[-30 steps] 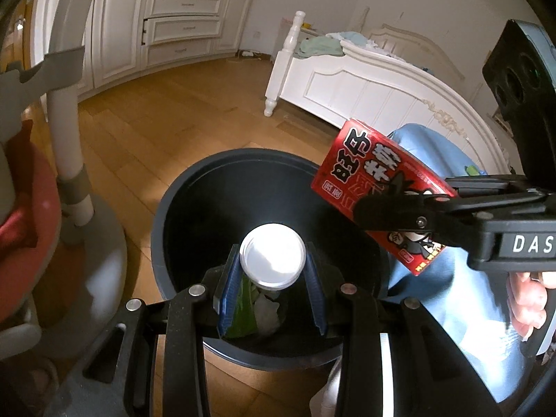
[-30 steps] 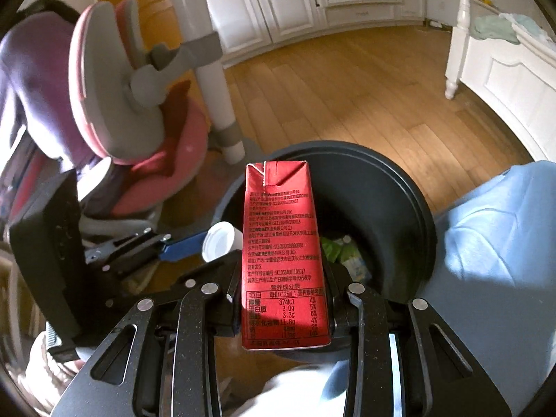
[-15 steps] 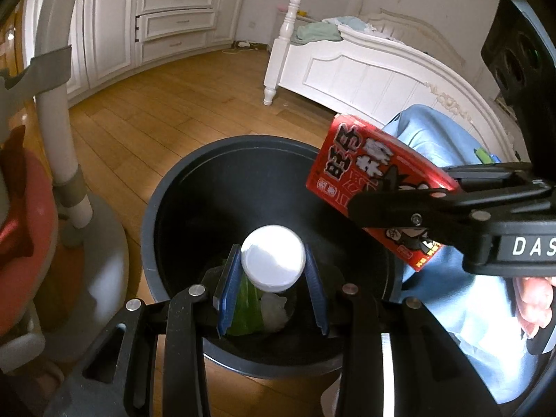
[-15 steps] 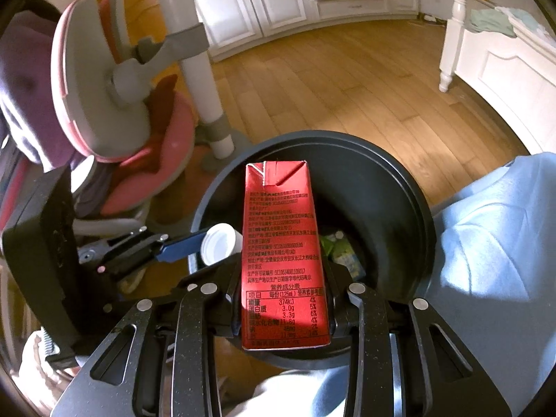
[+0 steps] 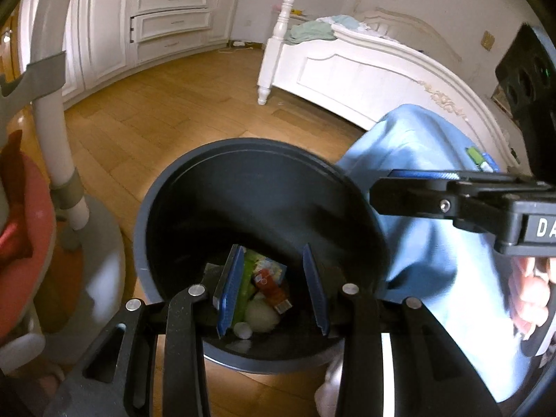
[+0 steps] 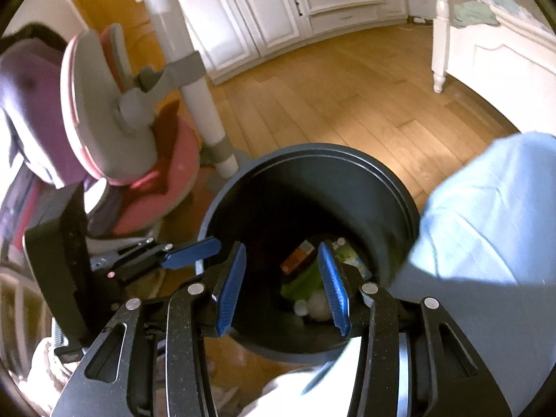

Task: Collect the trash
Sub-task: 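Grasp the gold wrapper with the left gripper while the right grasps the yellow packet, then carry the gold wrapper and yellow packet over the bin and release both, then grasp the white plastic bag with the left gripper while the right grasps the orange packet, then carry the white bag and orange packet over the bin and release both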

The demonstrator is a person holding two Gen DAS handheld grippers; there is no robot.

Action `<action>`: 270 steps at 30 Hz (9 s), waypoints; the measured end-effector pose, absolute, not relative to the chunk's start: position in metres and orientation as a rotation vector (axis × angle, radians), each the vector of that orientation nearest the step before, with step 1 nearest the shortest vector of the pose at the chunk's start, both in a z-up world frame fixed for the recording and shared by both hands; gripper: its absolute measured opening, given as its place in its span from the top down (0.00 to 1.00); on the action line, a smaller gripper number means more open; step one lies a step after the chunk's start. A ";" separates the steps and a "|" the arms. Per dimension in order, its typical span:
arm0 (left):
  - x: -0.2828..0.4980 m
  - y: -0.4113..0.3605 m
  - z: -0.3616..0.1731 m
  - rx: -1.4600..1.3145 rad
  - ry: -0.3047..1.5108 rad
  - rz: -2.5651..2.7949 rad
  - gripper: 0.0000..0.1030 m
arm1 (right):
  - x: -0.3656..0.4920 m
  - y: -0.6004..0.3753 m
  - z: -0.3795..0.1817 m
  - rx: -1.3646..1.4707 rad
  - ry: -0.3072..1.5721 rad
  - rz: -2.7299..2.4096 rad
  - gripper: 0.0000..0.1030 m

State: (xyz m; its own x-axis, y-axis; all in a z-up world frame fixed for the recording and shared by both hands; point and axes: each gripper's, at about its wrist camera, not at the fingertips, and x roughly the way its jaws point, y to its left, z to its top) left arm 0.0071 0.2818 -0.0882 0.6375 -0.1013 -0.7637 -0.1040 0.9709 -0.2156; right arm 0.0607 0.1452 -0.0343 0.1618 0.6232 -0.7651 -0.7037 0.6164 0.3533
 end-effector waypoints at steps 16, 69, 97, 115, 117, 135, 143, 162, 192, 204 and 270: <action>0.036 0.133 -0.025 -0.135 0.860 -0.310 0.43 | 0.064 -0.081 0.003 0.248 0.869 0.709 0.34; 0.031 0.039 -0.021 -0.075 0.803 -0.323 0.89 | 0.010 -0.247 0.008 0.307 0.767 0.504 0.87; -0.008 0.252 -0.050 -0.254 0.796 0.099 0.88 | 0.040 0.069 0.008 0.053 0.978 0.943 0.87; 0.003 0.276 -0.072 -0.280 0.838 0.111 0.85 | 0.064 0.127 -0.023 -0.005 1.050 0.925 0.80; 0.004 0.275 -0.069 -0.255 0.835 0.122 0.83 | 0.065 0.128 -0.023 0.001 1.037 0.921 0.57; 0.011 0.226 -0.028 -0.203 0.769 -0.002 0.44 | 0.067 0.034 -0.006 0.162 0.950 0.844 0.39; 0.029 0.155 -0.011 -0.154 0.778 -0.200 0.30 | 0.066 -0.072 -0.001 0.216 0.882 0.702 0.39; 0.101 -0.027 -0.031 -0.136 0.965 -0.410 0.30 | 0.133 -0.309 -0.022 0.043 0.796 0.279 0.16; 0.132 -0.080 -0.053 -0.089 0.955 -0.347 0.37 | 0.145 -0.297 -0.055 0.033 0.904 0.412 0.66; 0.092 -0.041 -0.029 -0.160 0.871 -0.444 0.44 | 0.092 -0.295 -0.027 0.193 0.847 0.470 0.68; 0.003 0.288 -0.083 -0.289 0.817 0.099 0.26 | 0.054 0.144 -0.018 -0.163 0.992 0.943 0.43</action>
State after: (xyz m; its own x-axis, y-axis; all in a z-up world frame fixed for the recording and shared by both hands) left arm 0.0031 0.2878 -0.0832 0.6826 -0.0240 -0.7304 -0.1976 0.9562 -0.2160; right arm 0.0540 0.1435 -0.0178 0.2024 0.6027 -0.7719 -0.7400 0.6104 0.2825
